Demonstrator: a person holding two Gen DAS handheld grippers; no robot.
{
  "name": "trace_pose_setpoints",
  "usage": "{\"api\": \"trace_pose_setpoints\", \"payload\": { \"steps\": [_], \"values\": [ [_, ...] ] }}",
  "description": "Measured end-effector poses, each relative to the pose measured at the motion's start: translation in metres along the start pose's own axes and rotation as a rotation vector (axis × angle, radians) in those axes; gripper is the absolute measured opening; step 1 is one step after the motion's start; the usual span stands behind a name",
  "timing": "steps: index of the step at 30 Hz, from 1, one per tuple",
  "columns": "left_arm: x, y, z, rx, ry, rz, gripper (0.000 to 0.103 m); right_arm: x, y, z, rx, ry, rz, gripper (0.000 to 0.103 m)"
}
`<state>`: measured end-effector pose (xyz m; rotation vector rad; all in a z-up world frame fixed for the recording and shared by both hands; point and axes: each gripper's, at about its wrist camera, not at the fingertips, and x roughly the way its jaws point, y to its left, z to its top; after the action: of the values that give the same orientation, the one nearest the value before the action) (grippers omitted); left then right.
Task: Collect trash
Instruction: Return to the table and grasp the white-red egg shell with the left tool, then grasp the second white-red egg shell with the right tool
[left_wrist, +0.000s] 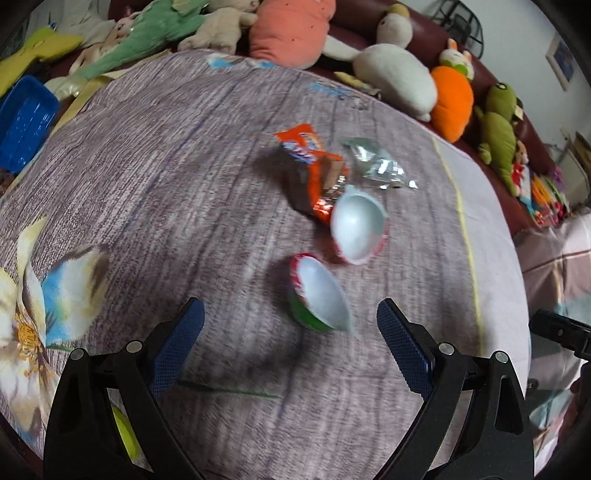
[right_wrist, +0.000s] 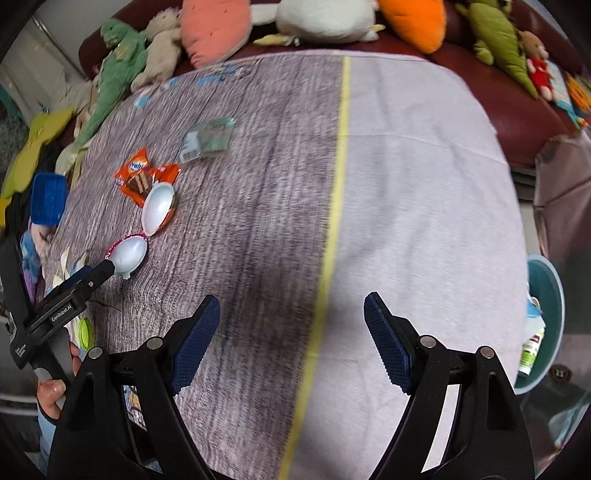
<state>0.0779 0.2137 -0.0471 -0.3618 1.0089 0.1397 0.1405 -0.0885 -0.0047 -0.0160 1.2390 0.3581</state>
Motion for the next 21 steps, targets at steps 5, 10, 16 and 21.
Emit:
{"api": "trace_pose_setpoints", "payload": {
  "steps": [5,10,16,21],
  "values": [
    [0.011,0.002,0.004,0.023,0.012,0.008,0.070,0.019,0.022,0.008,-0.039,0.026,0.022,0.077],
    [0.029,0.000,0.001,0.063,0.050,-0.002,0.008,0.037,0.041,0.022,-0.075,0.048,0.038,0.077],
    [0.021,0.031,0.009,-0.007,-0.003,0.026,0.008,0.059,0.074,0.043,-0.130,0.055,0.073,0.077],
    [0.015,0.059,0.016,-0.063,-0.024,0.038,0.008,0.085,0.109,0.062,-0.174,0.073,0.118,0.077]
  ]
}}
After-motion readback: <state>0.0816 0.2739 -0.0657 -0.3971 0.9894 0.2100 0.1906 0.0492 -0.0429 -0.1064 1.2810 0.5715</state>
